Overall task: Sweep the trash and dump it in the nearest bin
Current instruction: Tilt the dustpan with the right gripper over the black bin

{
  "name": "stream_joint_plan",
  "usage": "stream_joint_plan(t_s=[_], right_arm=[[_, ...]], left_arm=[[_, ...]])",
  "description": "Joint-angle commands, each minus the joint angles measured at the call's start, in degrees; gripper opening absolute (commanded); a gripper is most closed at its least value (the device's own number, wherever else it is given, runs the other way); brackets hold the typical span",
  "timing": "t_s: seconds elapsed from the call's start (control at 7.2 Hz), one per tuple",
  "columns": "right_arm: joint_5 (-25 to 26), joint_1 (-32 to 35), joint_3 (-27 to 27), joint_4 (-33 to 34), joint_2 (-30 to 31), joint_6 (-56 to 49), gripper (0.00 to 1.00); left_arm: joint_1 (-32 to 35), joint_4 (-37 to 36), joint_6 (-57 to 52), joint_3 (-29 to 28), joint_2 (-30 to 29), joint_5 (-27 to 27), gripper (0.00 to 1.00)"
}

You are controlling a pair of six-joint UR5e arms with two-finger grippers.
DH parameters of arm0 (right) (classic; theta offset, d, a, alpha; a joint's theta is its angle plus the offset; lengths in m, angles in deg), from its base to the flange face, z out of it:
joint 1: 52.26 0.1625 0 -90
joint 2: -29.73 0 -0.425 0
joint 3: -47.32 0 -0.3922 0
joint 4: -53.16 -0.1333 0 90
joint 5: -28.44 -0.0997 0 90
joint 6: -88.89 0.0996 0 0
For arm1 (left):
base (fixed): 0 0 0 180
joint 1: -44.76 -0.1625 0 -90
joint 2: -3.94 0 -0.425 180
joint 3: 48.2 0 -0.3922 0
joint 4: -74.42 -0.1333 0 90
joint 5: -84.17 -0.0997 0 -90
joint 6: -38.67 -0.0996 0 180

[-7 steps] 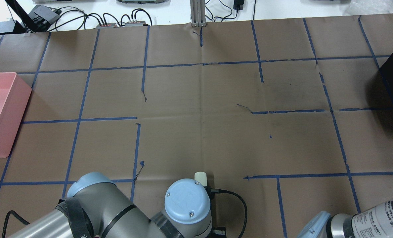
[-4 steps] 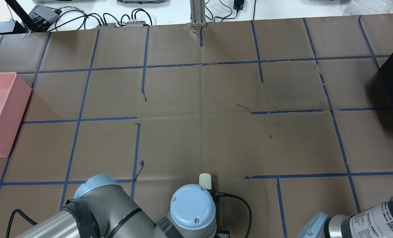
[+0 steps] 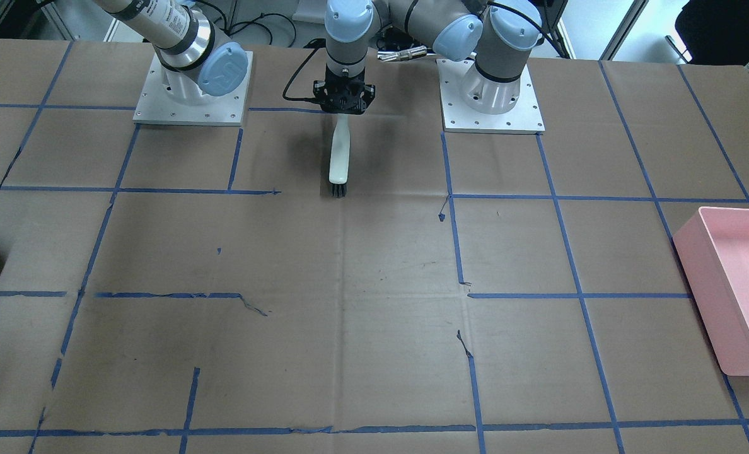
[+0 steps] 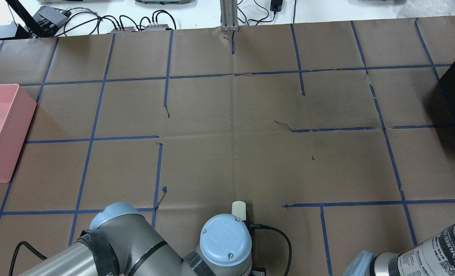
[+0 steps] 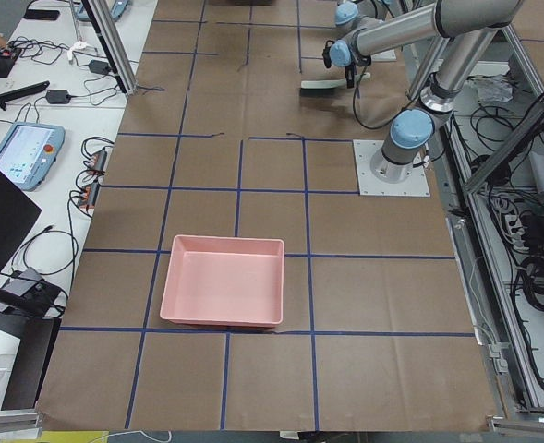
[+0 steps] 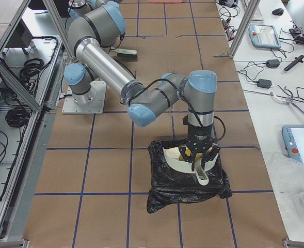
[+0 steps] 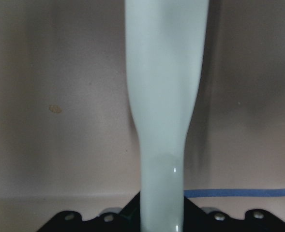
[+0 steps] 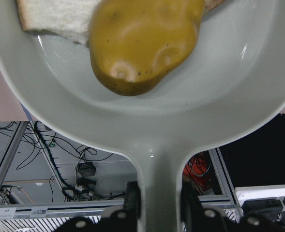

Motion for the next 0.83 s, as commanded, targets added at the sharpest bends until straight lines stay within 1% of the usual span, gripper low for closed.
stream_joint_plan(t_s=[0.0, 0.14, 0.28, 0.42, 0.56, 0.69], right_arm=[[4.29, 1.16, -3.89, 7.39, 0.23, -0.05, 0.02], [4.92, 1.16, -5.74, 9.77, 0.41, -0.31, 0.02], [5.54, 1.25, -6.54, 11.1, 0.5, -0.31, 0.02], [7.2, 1.68, -6.9, 12.16, 0.24, -0.31, 0.02], [8.78, 1.86, -8.2, 13.83, 0.5, -0.4, 0.02], [9.14, 1.95, -9.78, 16.37, 0.59, -0.49, 0.02]], left_arm=[[0.0, 0.0, -0.07, -0.18, -0.42, -0.07, 0.46], [0.0, 0.0, -0.16, -0.18, -0.69, -0.07, 0.52], [0.0, 0.0, -0.25, -0.18, -0.78, -0.07, 0.56], [0.0, 0.0, -0.25, -0.18, -0.78, -0.07, 0.57], [0.0, 0.0, -0.16, -0.26, -0.69, -0.07, 0.59], [0.0, -0.79, -0.6, -0.27, -0.08, -0.16, 0.7]])
